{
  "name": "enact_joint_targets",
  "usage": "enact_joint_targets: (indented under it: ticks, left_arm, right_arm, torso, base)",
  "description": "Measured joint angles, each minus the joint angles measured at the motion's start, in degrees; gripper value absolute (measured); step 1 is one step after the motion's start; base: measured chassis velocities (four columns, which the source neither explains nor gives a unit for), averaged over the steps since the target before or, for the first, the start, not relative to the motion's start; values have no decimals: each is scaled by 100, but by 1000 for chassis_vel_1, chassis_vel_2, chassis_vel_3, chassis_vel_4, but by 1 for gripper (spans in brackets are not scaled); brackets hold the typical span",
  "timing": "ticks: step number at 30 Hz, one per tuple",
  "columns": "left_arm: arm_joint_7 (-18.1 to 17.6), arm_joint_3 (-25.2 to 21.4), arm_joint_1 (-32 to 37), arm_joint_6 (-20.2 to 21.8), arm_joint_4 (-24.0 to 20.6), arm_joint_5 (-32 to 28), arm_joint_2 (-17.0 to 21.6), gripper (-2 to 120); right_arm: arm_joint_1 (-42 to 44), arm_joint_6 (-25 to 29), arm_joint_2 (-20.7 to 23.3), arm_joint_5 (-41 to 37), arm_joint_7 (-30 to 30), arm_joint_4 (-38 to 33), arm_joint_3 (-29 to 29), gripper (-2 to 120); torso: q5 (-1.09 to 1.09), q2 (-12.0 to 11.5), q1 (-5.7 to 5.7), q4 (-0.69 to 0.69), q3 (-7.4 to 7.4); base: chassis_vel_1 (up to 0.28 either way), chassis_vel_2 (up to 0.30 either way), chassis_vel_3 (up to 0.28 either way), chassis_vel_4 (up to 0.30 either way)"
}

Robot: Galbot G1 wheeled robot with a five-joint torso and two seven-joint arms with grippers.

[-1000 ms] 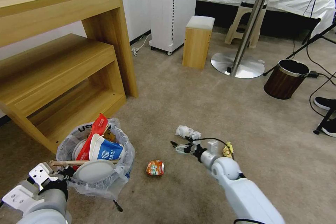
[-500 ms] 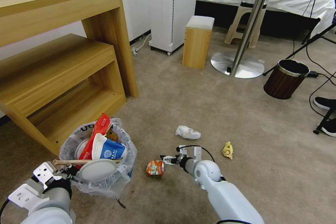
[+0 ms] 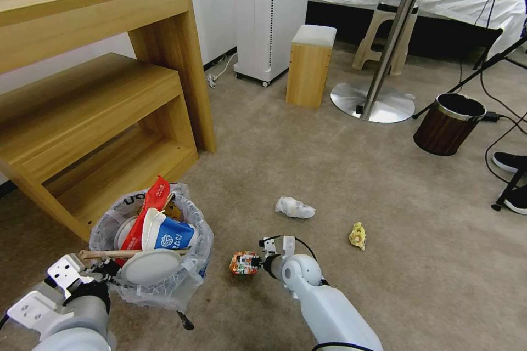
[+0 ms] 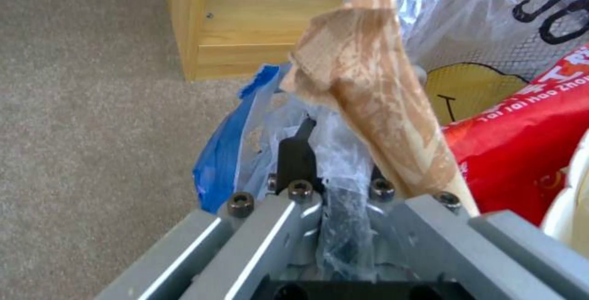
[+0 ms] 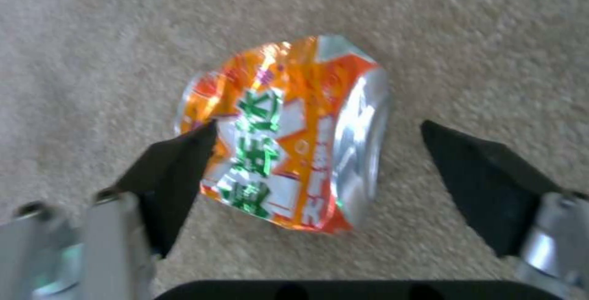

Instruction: Pick up the trash bin and place the garbage on the floor into it.

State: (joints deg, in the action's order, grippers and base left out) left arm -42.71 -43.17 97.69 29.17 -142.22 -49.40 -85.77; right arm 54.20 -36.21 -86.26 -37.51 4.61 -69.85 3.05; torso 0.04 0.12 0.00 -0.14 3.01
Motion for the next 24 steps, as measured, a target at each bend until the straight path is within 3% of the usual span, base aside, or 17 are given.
enact_joint_targets:
  ticks: [2, 5, 7, 8, 10, 12, 17, 20, 24]
  left_arm:
    - [-1, 2, -2, -1, 0, 0, 0, 1]
    - [-1, 7, -17, -14, 18, 2, 2, 1]
    - [-1, 8, -23, -15, 28, 2, 5, 1]
    - [-1, 8, -28, -17, 37, 2, 6, 1]
    - [-1, 8, -29, -18, 41, 2, 8, 1]
    - [-1, 8, -36, -21, 63, 1, 10, 1]
    - [2, 9, -48, -24, 84, 1, 10, 1]
    - [3, 9, -66, -24, 92, 1, 9, 1]
    - [4, 16, -78, -24, 100, 4, 1, 1]
  right_arm:
    - [5, -2, 4, 16, 0, 9, 2, 82]
    - [30, 0, 40, 151, -17, 70, 7, 63]
    - [31, 14, 44, 182, -29, 95, 13, 60]
    - [29, 38, 43, 201, -41, 111, 20, 51]
    - [26, 53, 42, 215, -48, 119, 25, 50]
    - [2, 166, 32, 372, -122, 164, 35, 38]
    - [-31, 259, 9, 463, -177, 221, 46, 24]
    - [-40, 314, 33, 483, -193, 207, 30, 10]
    - [-17, 352, 109, 482, -193, 106, -4, 7]
  torso:
    - [0, 0, 0, 0, 0]
    - [0, 0, 0, 0, 0]
    - [0, 0, 0, 0, 0]
    - [1, 0, 0, 0, 0]
    - [0, 0, 0, 0, 0]
    - [1, 0, 0, 0, 0]
    - [1, 0, 0, 0, 0]
    - [1, 0, 0, 0, 0]
    - [2, 0, 0, 0, 1]
  base:
    - [0, 0, 0, 0]
    - [0, 0, 0, 0]
    - [0, 0, 0, 0]
    - [0, 0, 0, 0]
    - [0, 0, 0, 0]
    - [0, 0, 0, 0]
    - [0, 0, 0, 0]
    - [0, 0, 0, 0]
    - [0, 0, 0, 0]
